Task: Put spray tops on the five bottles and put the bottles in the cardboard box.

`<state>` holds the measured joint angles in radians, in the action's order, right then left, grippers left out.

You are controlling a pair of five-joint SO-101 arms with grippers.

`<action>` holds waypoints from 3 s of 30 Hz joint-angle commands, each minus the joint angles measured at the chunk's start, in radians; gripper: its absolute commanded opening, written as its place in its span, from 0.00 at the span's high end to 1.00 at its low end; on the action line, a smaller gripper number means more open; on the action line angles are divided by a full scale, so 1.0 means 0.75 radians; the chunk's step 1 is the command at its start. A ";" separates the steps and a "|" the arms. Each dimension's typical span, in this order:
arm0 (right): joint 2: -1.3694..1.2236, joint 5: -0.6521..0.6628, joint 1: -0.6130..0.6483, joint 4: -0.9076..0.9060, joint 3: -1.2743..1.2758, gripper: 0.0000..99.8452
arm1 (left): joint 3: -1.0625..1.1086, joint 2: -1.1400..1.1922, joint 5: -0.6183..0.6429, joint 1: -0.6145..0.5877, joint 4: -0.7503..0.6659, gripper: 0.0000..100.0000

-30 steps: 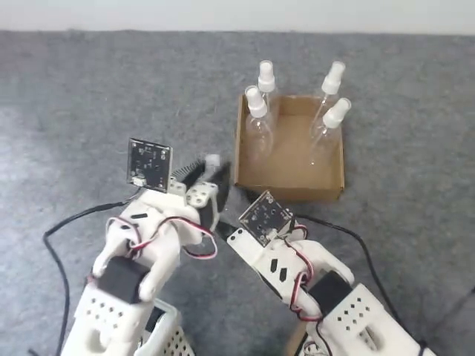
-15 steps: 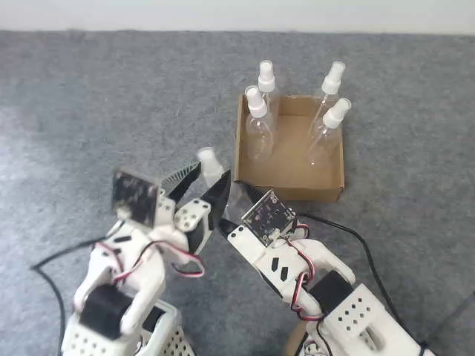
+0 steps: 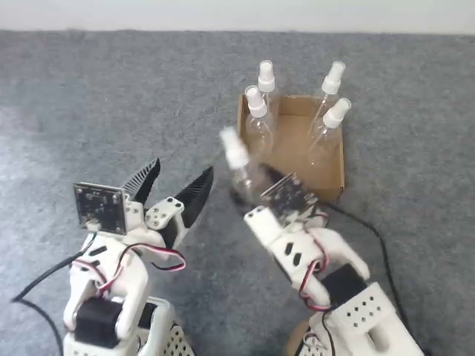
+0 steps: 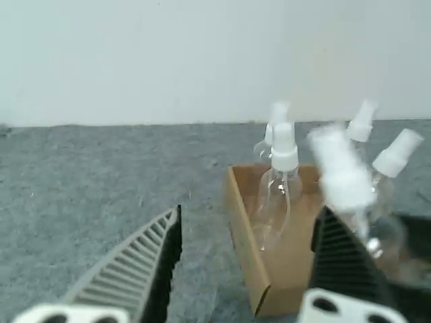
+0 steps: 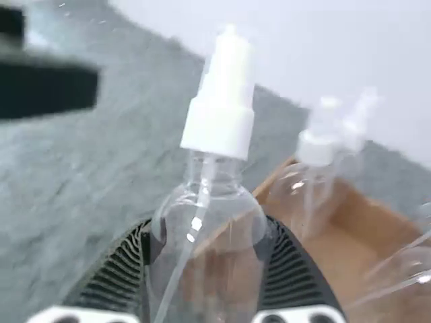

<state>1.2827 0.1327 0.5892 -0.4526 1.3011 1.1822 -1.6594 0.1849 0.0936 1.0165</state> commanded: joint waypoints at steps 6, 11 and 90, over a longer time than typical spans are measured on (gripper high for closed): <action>-0.030 -0.004 -0.058 -0.083 -0.389 0.99 | 0.150 -0.004 -0.088 0.016 -0.196 0.78; -0.265 -0.004 -0.058 -0.132 -0.595 0.99 | 0.195 -0.004 -0.141 0.180 -0.190 0.78; -1.044 -0.123 -0.453 0.222 -0.561 0.99 | 0.224 -0.002 -0.166 0.217 -0.200 0.69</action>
<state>0.5002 0.0667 0.2486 -0.3529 0.8700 1.3556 -1.6579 0.0637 0.2593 0.8938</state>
